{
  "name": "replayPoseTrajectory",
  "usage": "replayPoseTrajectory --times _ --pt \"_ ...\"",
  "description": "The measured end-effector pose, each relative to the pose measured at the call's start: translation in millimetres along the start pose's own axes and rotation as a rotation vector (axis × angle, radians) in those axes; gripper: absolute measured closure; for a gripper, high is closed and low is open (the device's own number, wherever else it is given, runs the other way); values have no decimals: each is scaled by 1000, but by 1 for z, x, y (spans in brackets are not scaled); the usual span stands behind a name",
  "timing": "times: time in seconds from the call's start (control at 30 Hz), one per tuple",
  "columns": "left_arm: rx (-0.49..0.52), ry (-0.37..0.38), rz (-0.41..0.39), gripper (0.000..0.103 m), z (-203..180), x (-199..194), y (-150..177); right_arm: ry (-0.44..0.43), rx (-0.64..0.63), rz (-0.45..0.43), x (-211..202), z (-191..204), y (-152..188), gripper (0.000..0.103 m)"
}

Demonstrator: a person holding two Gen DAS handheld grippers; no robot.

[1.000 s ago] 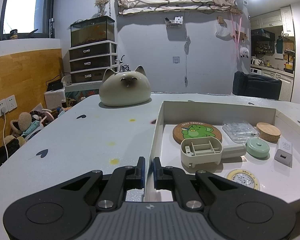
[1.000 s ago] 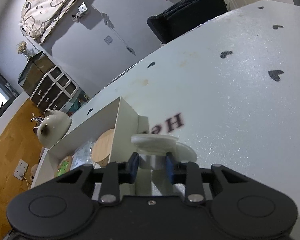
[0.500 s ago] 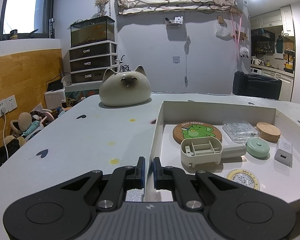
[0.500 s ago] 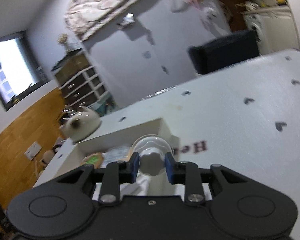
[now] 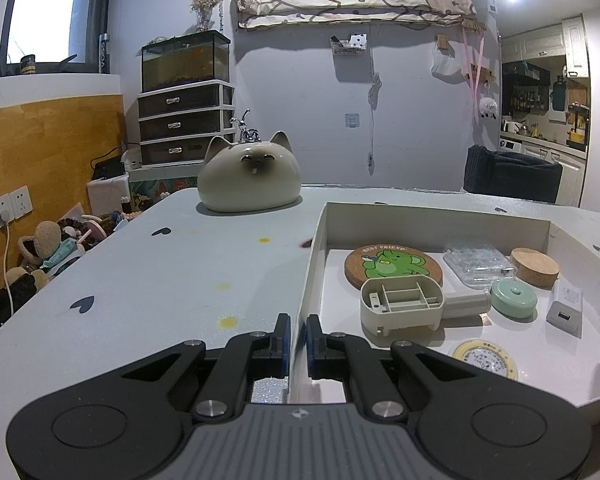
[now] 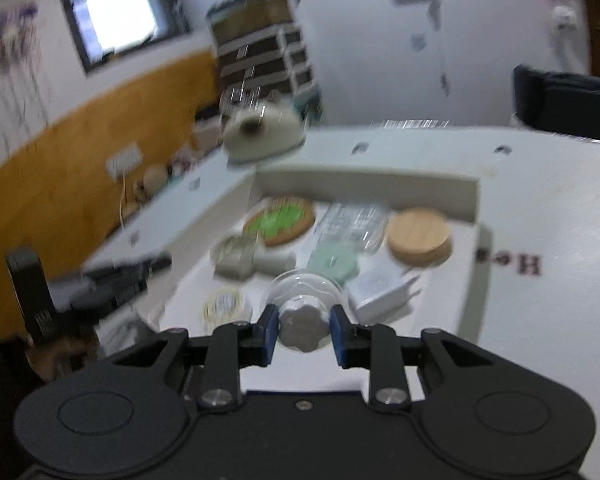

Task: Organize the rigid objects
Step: 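Lower the white knob part into the tray and open the right gripper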

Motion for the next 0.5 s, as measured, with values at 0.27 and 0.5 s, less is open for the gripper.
replayPoseTrajectory --times 0.27,0.5 --pt "-3 2 0 96 0 0 1 37 -25 75 41 9 0 74" --pt "-4 3 0 96 0 0 1 38 6 32 59 14 -5 73"
Point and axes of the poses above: each gripper's, at about its wrist camera, not at the fingertips, and x roughly the way its jaws point, z to its left, y to its underside, the point moved 7 cm from there along x, roughly the way its jaws point, and after that the axes turned 5 degrees about x, right-handed, at the moved point
